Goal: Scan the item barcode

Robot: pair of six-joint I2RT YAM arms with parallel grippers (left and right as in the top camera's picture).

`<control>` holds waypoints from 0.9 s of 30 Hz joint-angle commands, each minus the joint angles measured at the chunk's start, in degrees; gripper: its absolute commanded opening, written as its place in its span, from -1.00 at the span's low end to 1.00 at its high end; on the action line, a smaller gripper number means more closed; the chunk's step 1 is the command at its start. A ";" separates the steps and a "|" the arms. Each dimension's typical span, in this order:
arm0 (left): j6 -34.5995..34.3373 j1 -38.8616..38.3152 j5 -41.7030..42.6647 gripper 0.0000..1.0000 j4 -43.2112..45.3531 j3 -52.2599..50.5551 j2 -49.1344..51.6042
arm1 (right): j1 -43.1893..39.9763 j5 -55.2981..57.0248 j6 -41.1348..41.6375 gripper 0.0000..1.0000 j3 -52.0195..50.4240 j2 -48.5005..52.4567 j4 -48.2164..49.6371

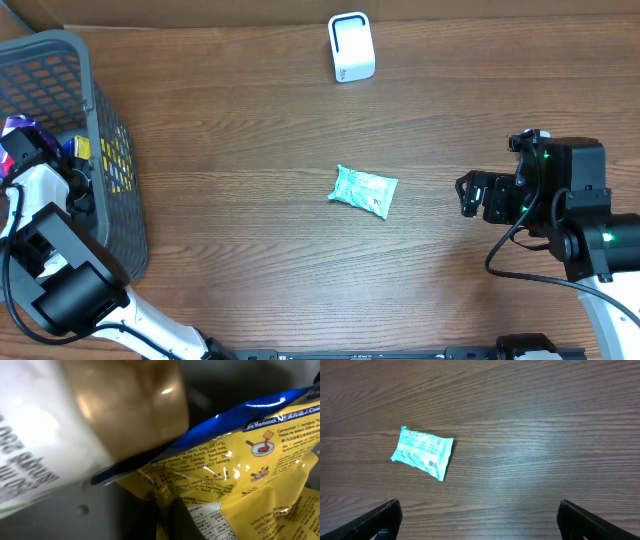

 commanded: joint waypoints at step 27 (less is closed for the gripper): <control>14.25 -0.81 -6.08 0.55 -11.37 -2.75 4.26 | 0.26 -1.42 -0.07 1.00 1.03 0.02 0.55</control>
